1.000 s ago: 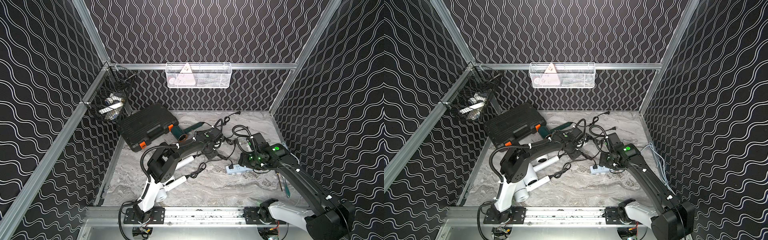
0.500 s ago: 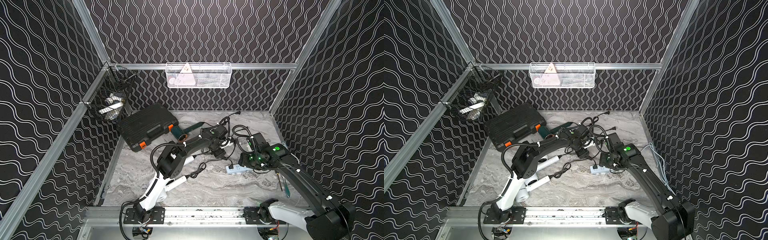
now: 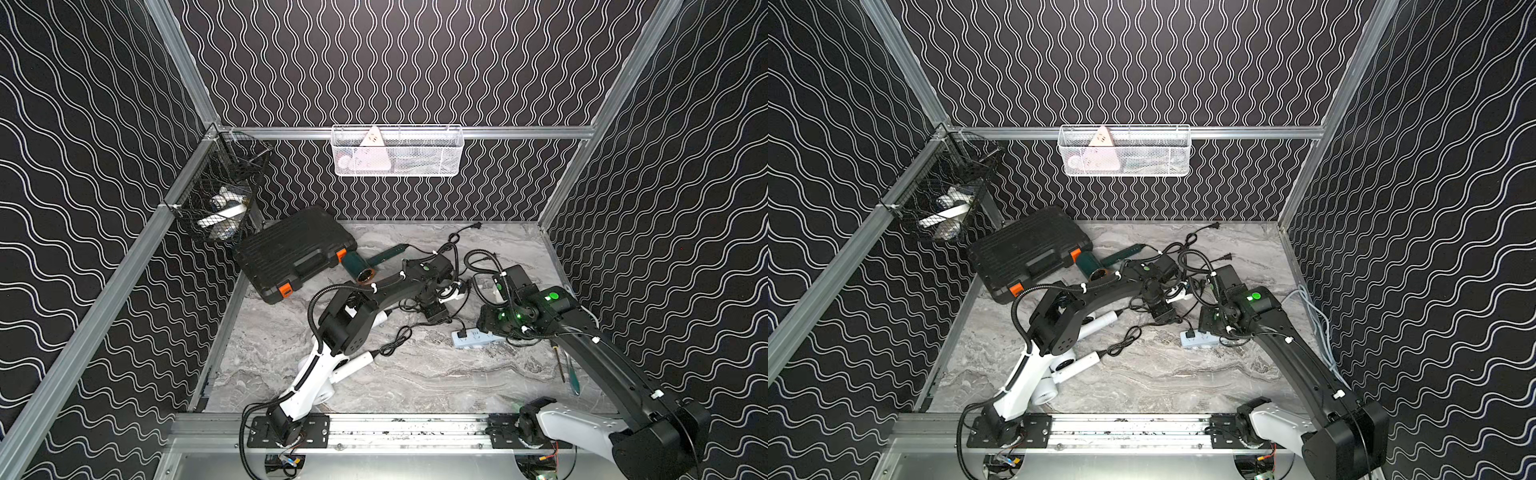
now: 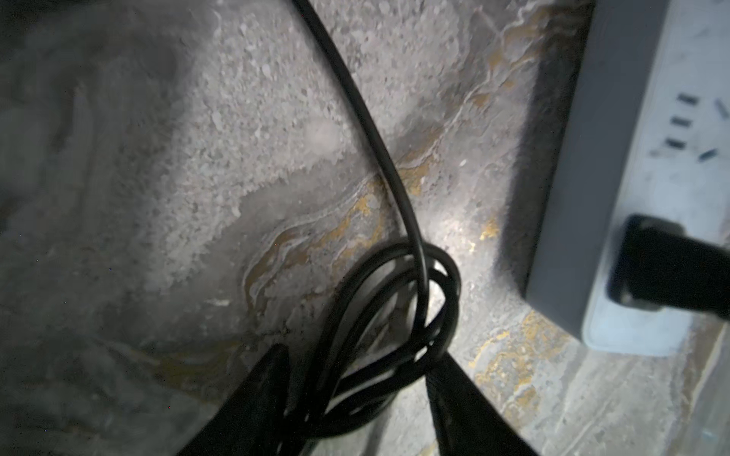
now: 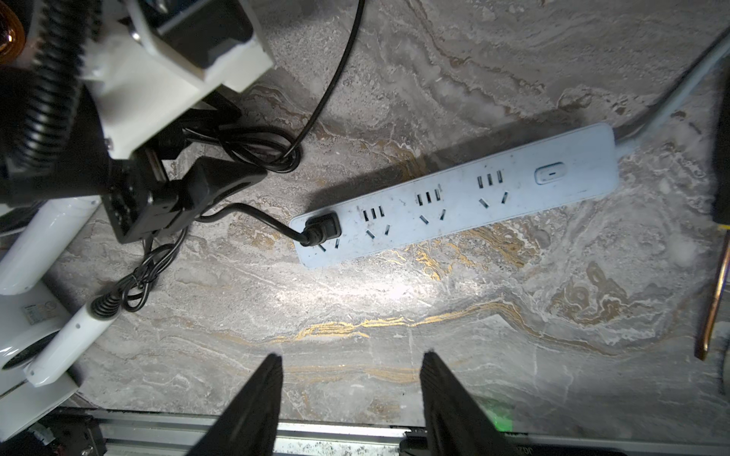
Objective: Charge the blow dryers
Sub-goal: Pick up the plug from the center of the board.
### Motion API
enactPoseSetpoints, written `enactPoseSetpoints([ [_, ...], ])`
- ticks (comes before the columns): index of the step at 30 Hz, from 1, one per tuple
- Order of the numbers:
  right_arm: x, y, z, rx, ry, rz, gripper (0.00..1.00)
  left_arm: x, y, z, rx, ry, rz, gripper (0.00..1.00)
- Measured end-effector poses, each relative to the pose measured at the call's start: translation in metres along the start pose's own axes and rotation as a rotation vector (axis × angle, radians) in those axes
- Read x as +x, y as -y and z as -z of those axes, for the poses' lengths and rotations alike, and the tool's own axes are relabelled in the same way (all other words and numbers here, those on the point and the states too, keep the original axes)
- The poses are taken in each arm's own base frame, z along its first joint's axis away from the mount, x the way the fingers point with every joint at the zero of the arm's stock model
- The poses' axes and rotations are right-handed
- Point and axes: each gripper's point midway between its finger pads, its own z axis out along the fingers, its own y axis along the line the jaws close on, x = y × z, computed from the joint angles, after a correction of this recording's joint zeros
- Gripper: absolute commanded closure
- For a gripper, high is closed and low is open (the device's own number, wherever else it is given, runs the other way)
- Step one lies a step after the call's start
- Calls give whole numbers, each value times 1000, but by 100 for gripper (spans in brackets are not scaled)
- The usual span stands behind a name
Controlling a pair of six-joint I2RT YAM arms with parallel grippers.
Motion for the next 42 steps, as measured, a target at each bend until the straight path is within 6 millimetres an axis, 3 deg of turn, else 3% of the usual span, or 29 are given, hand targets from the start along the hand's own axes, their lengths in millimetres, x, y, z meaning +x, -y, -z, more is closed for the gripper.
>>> enactPoseSetpoints([
  [6, 0, 0, -2, 4, -6, 0, 41, -1, -3, 0, -18, 0, -6, 29],
  [12, 0, 0, -2, 4, -7, 0, 41, 1, -9, 0, -50, -16, -5, 33],
  [14, 0, 0, -1, 3, -6, 0, 41, 1, -13, -1, -69, -21, -5, 43],
  [16, 0, 0, -1, 2, -4, 0, 41, 0, -19, -2, -99, -28, -5, 62],
  [19, 1, 0, 0, 1, -3, 0, 41, -1, -27, -1, -141, -28, -4, 81],
  [24, 1, 1, 0, 3, -5, 0, 41, 1, -24, 4, -141, -21, 17, 95],
  [29, 1, 0, -1, 4, -8, -1, 41, -5, -17, 24, -129, 16, 25, 100],
  [38, -7, -3, 7, 4, 8, -1, 41, -50, 9, 79, -18, 177, 9, 100],
  [42, -11, 0, 14, 26, 27, -1, 41, -58, 12, 97, 0, 204, 13, 100],
])
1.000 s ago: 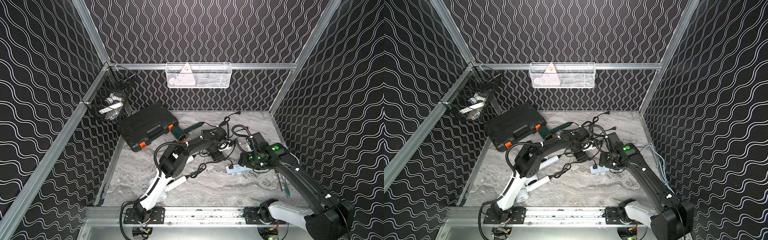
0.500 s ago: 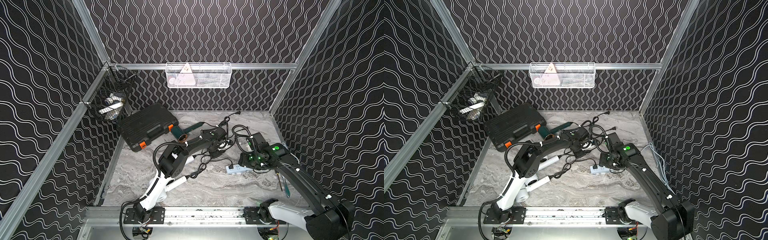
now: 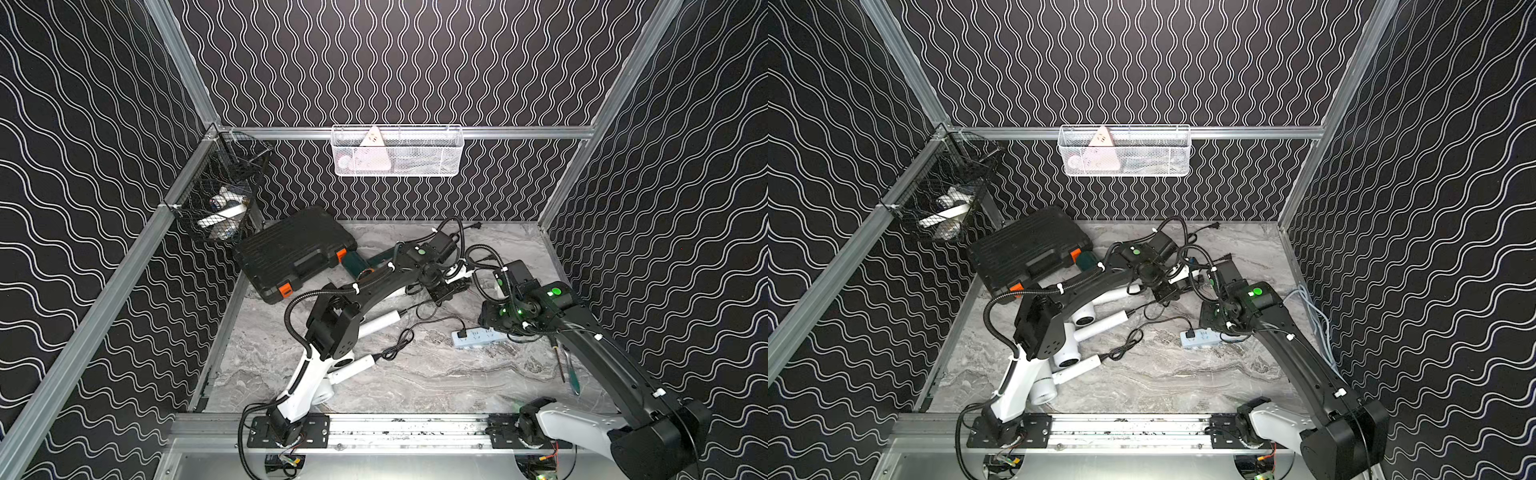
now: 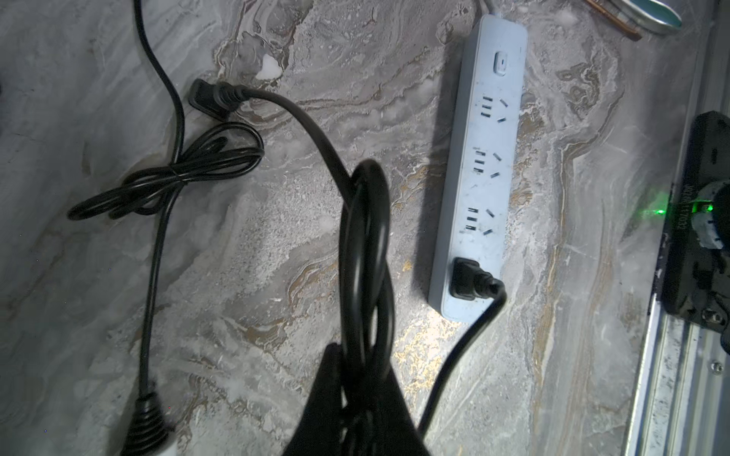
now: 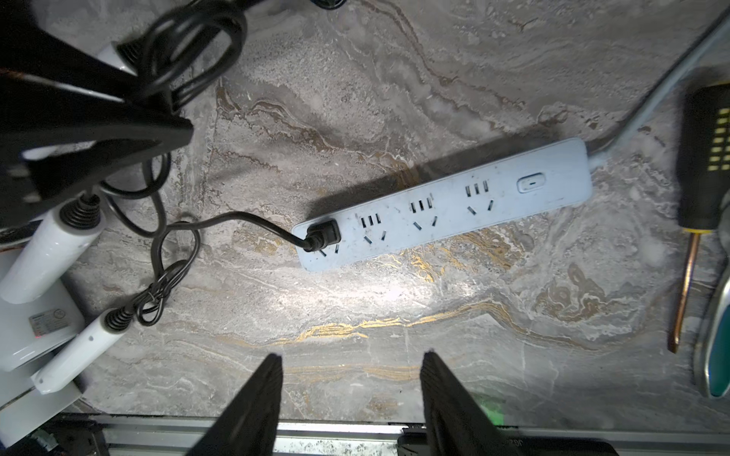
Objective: Charge the blow dryers
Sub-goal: Pick up the plug from the center of the board.
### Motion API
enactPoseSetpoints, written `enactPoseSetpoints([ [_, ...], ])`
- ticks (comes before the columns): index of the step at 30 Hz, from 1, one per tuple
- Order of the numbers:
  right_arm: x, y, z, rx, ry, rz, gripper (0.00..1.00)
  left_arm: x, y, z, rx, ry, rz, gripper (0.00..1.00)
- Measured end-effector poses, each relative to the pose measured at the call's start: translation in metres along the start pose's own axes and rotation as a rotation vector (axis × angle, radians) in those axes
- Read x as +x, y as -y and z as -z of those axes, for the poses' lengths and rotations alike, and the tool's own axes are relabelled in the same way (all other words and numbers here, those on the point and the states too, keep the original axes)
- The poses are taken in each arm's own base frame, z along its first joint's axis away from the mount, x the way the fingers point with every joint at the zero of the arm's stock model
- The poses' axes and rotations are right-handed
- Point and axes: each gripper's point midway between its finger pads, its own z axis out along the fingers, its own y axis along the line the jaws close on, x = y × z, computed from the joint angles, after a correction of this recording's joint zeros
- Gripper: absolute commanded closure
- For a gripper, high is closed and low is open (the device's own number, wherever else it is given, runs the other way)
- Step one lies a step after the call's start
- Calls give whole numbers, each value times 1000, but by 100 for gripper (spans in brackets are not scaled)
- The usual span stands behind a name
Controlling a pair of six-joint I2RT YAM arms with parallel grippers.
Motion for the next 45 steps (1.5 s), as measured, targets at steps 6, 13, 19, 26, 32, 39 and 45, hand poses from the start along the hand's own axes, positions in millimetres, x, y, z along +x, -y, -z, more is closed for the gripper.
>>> enactPoseSetpoints([
  [6, -12, -2, 11, 2, 45, -2, 41, -1, 5, 39, -49, 27, -5, 100],
  [13, -13, -2, 16, -6, 64, -6, 41, 0, 25, 74, -63, 83, -145, 100],
  [19, -11, -4, 14, -32, 76, 2, 41, 4, 47, 86, 35, 104, -242, 100],
  [26, -9, -20, 12, -135, 88, 56, 41, 28, 72, 130, 94, 186, -340, 100],
  [32, -6, -45, 20, -290, 111, 121, 39, 42, 82, 156, 138, 279, -393, 100],
  [39, 1, -77, 37, -458, 135, 229, 41, 63, 119, 173, 275, 356, -534, 100],
  [45, 30, -100, 43, -545, 130, 351, 37, 78, 132, 176, 355, 351, -611, 100],
])
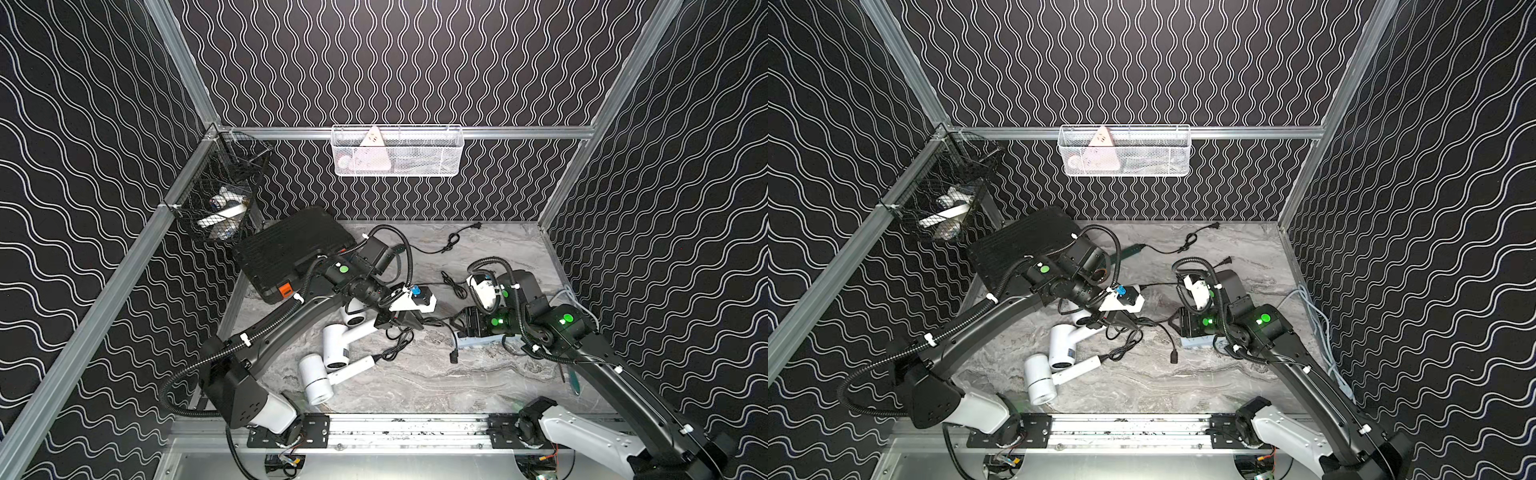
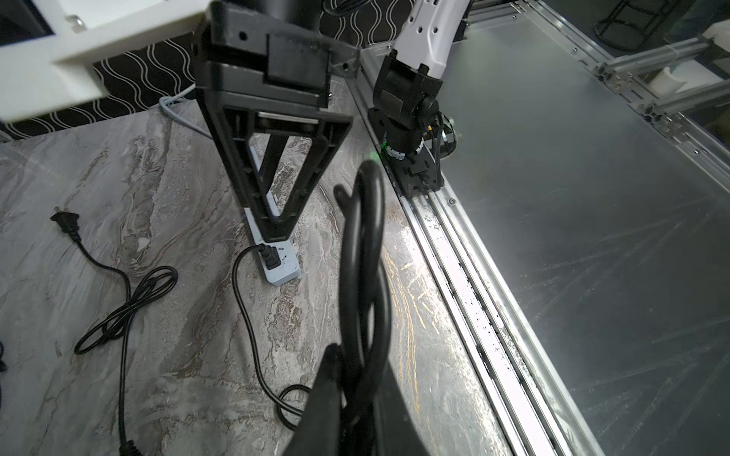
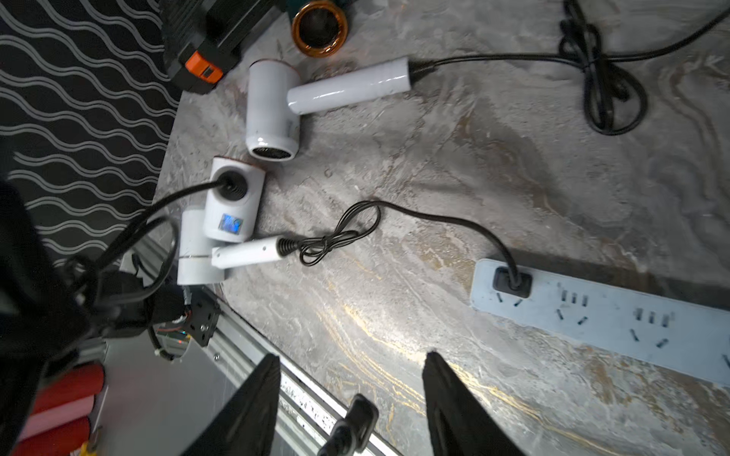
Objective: Charge the blow dryers
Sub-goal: Pick up the plug from the center of the board.
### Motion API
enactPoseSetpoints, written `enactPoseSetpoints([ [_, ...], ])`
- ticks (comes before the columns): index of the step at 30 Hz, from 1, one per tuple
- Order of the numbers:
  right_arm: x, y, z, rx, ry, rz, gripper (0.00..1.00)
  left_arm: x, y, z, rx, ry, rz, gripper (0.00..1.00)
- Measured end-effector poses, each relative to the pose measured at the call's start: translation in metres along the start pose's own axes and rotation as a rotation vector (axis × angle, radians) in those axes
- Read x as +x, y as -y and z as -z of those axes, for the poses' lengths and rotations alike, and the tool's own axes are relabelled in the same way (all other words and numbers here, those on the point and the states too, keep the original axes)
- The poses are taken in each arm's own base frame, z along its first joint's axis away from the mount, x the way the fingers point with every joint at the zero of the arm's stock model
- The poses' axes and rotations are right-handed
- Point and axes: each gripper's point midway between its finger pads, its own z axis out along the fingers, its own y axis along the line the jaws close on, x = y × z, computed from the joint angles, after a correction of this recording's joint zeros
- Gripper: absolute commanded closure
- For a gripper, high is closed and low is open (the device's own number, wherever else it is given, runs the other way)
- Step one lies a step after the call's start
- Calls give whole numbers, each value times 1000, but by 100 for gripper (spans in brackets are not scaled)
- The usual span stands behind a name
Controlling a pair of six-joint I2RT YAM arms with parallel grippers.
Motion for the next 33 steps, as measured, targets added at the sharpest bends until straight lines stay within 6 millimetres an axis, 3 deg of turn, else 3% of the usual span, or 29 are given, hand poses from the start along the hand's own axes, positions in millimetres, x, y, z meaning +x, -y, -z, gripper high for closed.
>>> enactPoseSetpoints([
  [5, 26, -26, -3, -84, -9, 113, 36, 16, 12, -4, 52, -41, -13, 100],
  [16, 73, -43, -14, -233, 12, 350, 35, 40, 20, 0, 30, -146, -91, 100],
  [26, 96, -71, -36, -310, -34, 487, 40, 39, 20, 2, 28, -145, -117, 100],
  [33, 90, -62, -52, -230, -13, 553, 40, 32, 21, 6, 31, -137, -124, 100],
])
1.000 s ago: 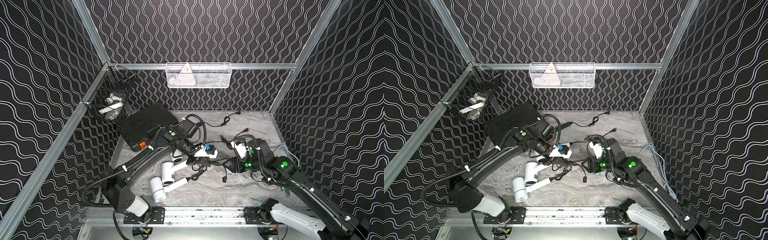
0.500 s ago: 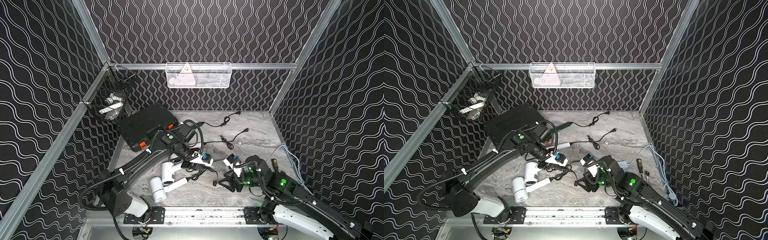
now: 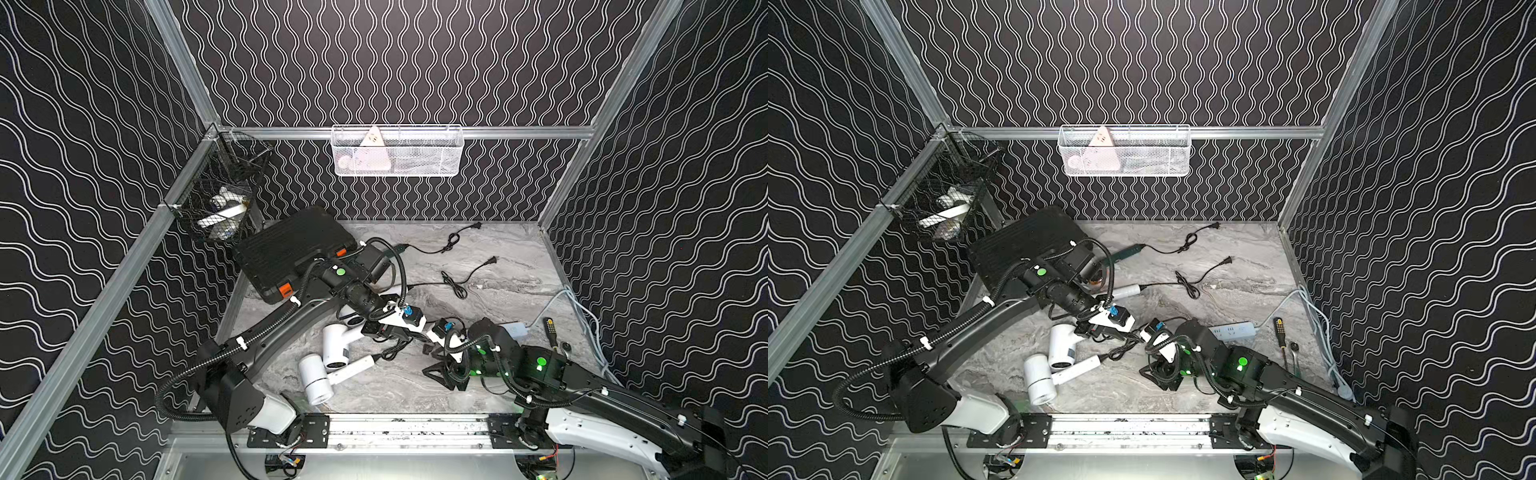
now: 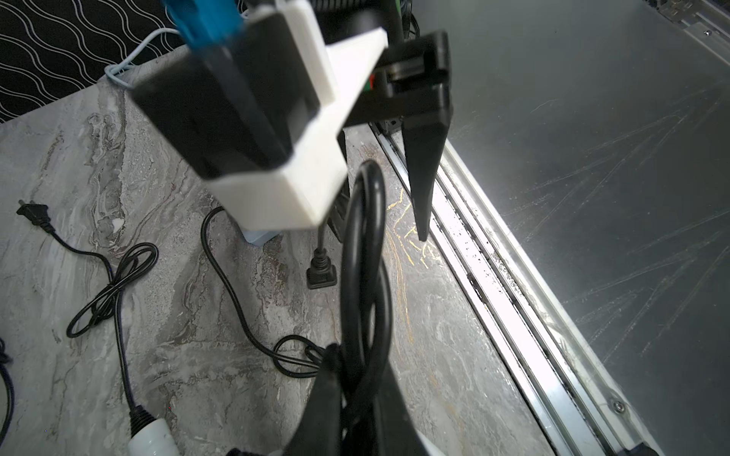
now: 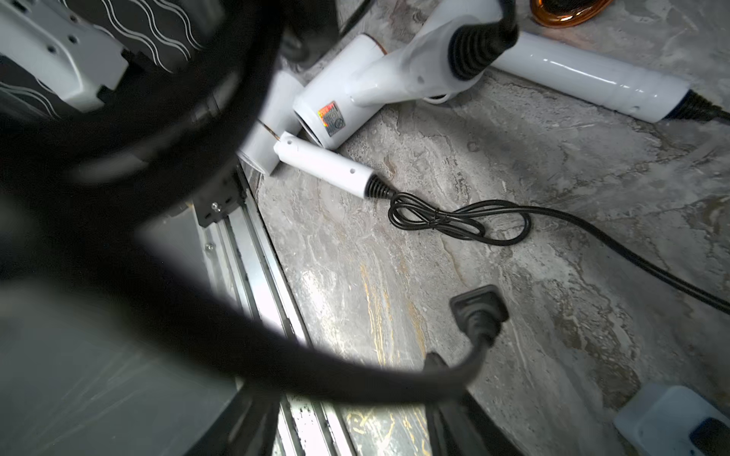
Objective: Charge the blow dryers
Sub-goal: Pick up the plug from the center of the board.
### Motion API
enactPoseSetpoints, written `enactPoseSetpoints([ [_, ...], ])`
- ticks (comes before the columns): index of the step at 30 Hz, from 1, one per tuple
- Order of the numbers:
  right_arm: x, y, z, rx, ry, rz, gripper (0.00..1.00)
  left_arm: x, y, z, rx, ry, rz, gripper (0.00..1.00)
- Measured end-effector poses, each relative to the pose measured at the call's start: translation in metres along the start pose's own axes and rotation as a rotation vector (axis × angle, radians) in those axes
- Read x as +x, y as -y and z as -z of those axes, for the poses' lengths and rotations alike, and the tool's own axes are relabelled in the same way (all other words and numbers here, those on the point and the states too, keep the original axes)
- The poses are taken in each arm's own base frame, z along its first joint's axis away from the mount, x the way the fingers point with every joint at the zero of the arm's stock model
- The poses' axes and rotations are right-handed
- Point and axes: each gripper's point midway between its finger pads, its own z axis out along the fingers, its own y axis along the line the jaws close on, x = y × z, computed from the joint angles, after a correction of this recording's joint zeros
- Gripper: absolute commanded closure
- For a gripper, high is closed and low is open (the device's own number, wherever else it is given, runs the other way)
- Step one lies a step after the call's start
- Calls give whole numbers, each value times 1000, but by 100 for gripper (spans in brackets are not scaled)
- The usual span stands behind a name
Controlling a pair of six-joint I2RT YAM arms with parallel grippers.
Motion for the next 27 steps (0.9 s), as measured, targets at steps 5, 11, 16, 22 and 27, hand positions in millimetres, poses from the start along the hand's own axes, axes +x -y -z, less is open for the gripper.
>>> enactPoseSetpoints([
  [5, 7, 9, -4, 35, 32, 40, 40, -3, 2, 2, 6, 13, -1, 100],
  [11, -5, 2, 10, 5, 152, 97, 39, -7, 4, 4, 9, 29, -4, 100],
  [16, -7, -4, 8, -24, 142, 126, 39, -8, 5, 4, 11, 35, -10, 100],
  [22, -5, -6, -1, -46, 106, 143, 39, -9, 6, 5, 13, 34, -10, 100],
  [27, -11, -12, -5, -83, 123, 165, 48, -10, 7, 6, 10, 35, -15, 100],
])
